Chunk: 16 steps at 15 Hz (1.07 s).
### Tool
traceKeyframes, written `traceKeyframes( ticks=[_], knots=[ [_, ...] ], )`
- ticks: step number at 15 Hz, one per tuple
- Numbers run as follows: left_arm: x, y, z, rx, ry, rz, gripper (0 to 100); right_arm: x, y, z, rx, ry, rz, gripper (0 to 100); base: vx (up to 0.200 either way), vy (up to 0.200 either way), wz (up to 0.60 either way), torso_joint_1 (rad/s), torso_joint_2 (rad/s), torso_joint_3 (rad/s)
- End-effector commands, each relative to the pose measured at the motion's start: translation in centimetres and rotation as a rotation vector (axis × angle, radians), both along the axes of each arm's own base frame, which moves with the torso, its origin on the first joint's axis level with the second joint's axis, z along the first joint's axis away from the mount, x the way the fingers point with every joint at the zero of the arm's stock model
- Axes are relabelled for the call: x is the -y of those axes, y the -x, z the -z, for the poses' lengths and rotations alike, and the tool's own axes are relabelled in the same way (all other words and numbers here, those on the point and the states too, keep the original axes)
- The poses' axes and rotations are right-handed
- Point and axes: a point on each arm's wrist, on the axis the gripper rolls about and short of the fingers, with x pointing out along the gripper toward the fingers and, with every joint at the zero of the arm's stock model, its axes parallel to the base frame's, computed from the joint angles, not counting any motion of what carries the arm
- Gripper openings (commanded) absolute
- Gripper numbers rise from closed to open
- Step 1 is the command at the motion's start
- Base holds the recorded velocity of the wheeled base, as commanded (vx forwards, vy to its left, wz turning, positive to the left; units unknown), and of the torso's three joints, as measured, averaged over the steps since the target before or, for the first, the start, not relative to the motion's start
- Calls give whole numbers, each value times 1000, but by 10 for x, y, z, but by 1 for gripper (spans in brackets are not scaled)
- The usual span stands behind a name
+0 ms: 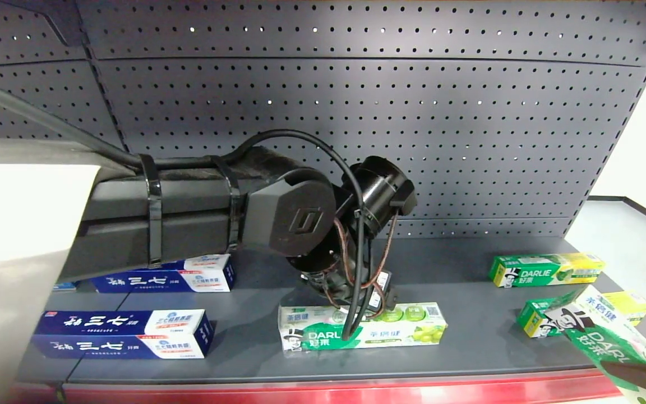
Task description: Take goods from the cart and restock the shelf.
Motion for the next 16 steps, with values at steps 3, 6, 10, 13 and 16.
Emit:
traceKeyframes(
  ticks=[3,6,10,13,16],
  knots=[
    [6,8,2,-12,-1,10,100,0,0,0,0,0,-1,0,0,0,0,0,0,0],
    [8,10,2,-13,3,11,100,0,1,0,0,1,0,0,0,0,0,0,0,0],
    [9,7,-7,5,48,-26,100,0,2,0,5,0,0,0,0,0,0,0,0,0],
    [8,5,-23,45,83,-47,100,-1,1,-1,4,0,-6,0,0,0,0,0,0,0],
    [0,19,-36,28,63,-62,100,-2,-2,-3,8,0,-12,0,0,0,0,0,0,0]
  ],
)
